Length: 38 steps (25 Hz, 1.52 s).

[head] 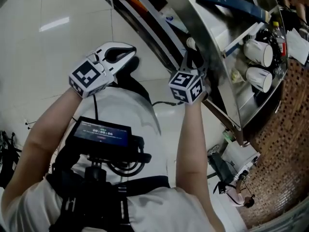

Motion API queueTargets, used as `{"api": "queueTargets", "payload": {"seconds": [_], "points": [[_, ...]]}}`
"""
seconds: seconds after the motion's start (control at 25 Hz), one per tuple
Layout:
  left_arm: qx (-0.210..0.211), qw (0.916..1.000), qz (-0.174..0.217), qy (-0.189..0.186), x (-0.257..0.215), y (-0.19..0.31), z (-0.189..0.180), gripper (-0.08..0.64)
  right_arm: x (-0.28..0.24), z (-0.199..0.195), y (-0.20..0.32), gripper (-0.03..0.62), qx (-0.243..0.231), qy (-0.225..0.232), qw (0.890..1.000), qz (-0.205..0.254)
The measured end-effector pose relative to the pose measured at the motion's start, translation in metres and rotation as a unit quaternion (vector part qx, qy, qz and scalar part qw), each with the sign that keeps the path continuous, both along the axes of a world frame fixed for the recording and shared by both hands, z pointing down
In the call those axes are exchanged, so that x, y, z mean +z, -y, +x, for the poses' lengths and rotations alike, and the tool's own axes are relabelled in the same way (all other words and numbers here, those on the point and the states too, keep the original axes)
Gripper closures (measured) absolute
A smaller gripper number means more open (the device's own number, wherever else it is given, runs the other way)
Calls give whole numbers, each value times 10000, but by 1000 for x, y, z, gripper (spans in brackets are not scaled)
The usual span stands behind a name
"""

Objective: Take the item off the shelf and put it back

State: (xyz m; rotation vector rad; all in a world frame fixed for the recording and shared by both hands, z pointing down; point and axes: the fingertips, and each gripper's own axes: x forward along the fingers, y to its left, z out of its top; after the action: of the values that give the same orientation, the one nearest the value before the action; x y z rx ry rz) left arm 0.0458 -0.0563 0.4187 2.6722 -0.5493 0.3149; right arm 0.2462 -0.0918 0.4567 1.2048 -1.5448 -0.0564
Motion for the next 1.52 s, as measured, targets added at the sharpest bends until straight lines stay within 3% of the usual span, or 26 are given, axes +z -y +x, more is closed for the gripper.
{"api": "queueTargets", "payload": {"seconds": [0.28,0.56,0.68,0.96,1.52], "points": [[-253,9996,-87,11,8,2,-15,560,30,16,7,456,29,-693,9959,-576],[-373,9989,-266,95,18,-7,-25,560,33,21,12,457,-4,-831,9937,-749],[-334,9991,-237,91,19,-10,-24,560,31,20,13,519,-23,-850,9940,-691],[-332,9992,-182,112,15,-7,-26,560,23,15,13,574,-44,-758,9953,-601],[-297,9995,-81,91,7,0,-29,560,-14,-42,-8,575,-693,-106,9967,-416]]}}
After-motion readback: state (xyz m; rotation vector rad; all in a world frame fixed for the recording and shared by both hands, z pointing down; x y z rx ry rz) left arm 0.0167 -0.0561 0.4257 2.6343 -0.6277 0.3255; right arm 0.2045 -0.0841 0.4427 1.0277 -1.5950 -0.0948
